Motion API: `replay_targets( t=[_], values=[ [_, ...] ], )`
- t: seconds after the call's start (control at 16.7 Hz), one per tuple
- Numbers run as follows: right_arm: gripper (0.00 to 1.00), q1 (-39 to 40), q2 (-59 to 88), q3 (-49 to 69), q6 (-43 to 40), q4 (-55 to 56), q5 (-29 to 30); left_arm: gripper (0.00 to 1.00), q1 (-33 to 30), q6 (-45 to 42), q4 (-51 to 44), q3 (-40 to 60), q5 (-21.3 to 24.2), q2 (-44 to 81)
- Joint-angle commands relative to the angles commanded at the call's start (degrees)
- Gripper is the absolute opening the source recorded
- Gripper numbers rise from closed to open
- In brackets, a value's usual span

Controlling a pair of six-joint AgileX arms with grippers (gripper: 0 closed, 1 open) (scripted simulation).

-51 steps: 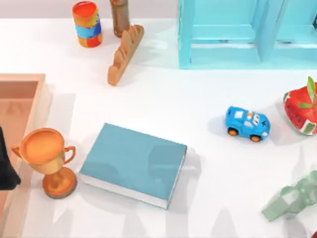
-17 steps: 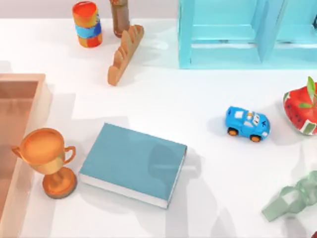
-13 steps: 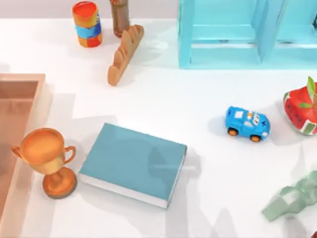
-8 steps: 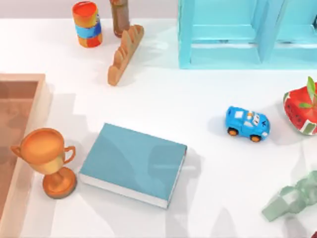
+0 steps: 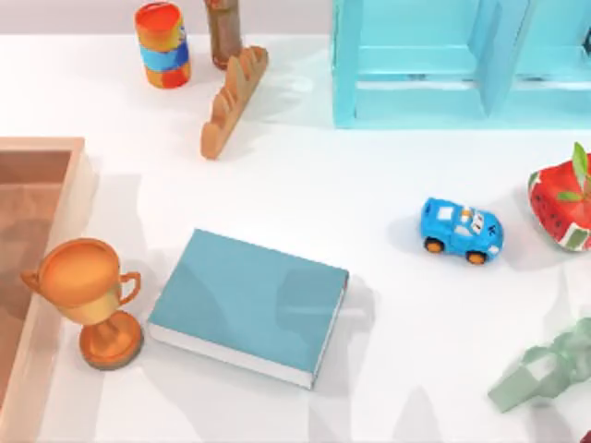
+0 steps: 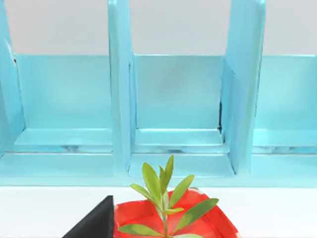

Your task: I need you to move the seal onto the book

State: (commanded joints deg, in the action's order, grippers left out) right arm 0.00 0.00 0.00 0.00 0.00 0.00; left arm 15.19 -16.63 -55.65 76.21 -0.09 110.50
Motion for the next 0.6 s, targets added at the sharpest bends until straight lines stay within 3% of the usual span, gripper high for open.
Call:
replay_targets(
  t=[0.6],
  values=[
    [1.0, 0.0, 0.0, 0.0, 0.0, 0.0, 0.0, 0.17, 0.0, 0.0, 0.0, 0.0, 0.0, 0.0]
  ],
)
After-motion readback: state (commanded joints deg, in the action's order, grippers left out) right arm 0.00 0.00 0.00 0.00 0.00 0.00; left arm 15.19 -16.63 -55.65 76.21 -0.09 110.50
